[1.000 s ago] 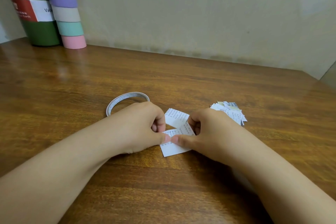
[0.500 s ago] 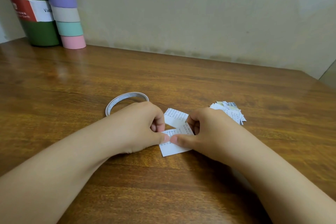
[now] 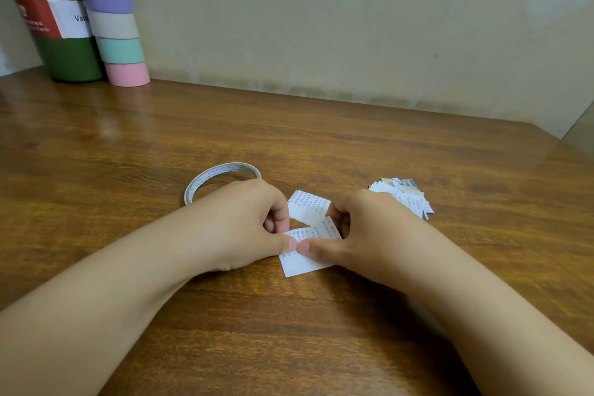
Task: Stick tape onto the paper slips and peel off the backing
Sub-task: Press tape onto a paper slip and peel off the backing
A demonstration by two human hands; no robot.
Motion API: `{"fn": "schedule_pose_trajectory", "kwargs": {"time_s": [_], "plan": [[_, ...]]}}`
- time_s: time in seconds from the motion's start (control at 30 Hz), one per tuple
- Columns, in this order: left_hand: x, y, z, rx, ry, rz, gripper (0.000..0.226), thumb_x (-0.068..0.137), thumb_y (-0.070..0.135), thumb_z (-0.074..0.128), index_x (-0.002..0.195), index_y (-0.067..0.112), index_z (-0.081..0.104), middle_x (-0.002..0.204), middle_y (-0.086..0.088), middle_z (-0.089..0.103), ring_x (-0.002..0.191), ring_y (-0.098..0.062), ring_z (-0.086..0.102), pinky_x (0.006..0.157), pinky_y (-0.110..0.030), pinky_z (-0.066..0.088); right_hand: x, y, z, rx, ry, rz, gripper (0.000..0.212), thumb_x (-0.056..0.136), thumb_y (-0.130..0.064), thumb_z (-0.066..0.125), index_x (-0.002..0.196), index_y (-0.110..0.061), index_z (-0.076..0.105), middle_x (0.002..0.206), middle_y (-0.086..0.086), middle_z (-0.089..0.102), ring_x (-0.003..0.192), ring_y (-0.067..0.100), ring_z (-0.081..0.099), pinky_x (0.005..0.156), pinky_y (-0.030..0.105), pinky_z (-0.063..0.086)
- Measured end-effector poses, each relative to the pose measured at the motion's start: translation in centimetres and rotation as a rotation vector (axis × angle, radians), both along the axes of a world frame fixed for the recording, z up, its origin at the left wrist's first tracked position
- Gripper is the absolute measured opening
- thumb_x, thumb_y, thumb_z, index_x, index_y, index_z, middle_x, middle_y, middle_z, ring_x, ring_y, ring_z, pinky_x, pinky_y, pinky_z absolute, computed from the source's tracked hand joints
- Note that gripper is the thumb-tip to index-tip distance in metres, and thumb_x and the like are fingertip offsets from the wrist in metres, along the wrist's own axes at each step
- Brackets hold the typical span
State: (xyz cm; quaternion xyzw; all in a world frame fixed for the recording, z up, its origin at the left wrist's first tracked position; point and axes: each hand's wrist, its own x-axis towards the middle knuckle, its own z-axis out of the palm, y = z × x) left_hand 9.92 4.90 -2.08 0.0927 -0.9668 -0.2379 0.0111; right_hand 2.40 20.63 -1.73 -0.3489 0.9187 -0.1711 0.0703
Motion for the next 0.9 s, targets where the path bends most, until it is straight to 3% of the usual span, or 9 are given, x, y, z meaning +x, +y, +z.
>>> {"fn": "schedule_pose_trajectory", "kwargs": {"time_s": [0.43,0.57,0.7,0.9], "plan": [[-0.14,-0.12,-0.21,0.008,-0.004,0.009,0.017,0.077,0.039,0.072,0.070,0.027,0.061,0.074,0.011,0.059,0.057,-0.002,0.050,0.055,-0.020,0.045,-0.34,-0.01,-0.12,-0.001,0.024,-0.010,0.035,0.082,-0.050,0.063,0.067,-0.023,0.046,0.067,-0.009,0.051,0.061,0.010,0.047,0.054,0.026,0.036],[-0.08,-0.12,-0.14,-0.001,0.007,-0.002,0.018,0.076,0.041,0.072,0.070,0.027,0.061,0.072,0.011,0.059,0.058,-0.001,0.050,0.055,-0.017,0.042,0.18,0.01,0.12,0.026,0.009,0.000,0.041,0.076,-0.059,0.064,0.069,-0.023,0.045,0.066,-0.009,0.048,0.058,0.008,0.043,0.052,0.025,0.032],[-0.07,-0.07,-0.16,0.006,0.006,0.005,0.018,0.077,0.039,0.072,0.070,0.027,0.061,0.073,0.011,0.058,0.058,-0.002,0.050,0.055,-0.018,0.043,-0.12,-0.08,0.02,0.019,0.038,0.001,0.036,0.082,-0.052,0.061,0.067,-0.024,0.043,0.067,-0.009,0.049,0.059,0.010,0.045,0.053,0.026,0.034],[0.02,0.01,-0.01,0.007,0.009,0.009,0.017,0.076,0.041,0.072,0.072,0.027,0.062,0.074,0.011,0.059,0.061,-0.002,0.051,0.056,-0.017,0.042,0.29,-0.08,0.20,0.028,0.035,0.011,0.039,0.078,-0.057,0.063,0.069,-0.023,0.045,0.067,-0.008,0.048,0.058,0.010,0.043,0.053,0.026,0.033]]}}
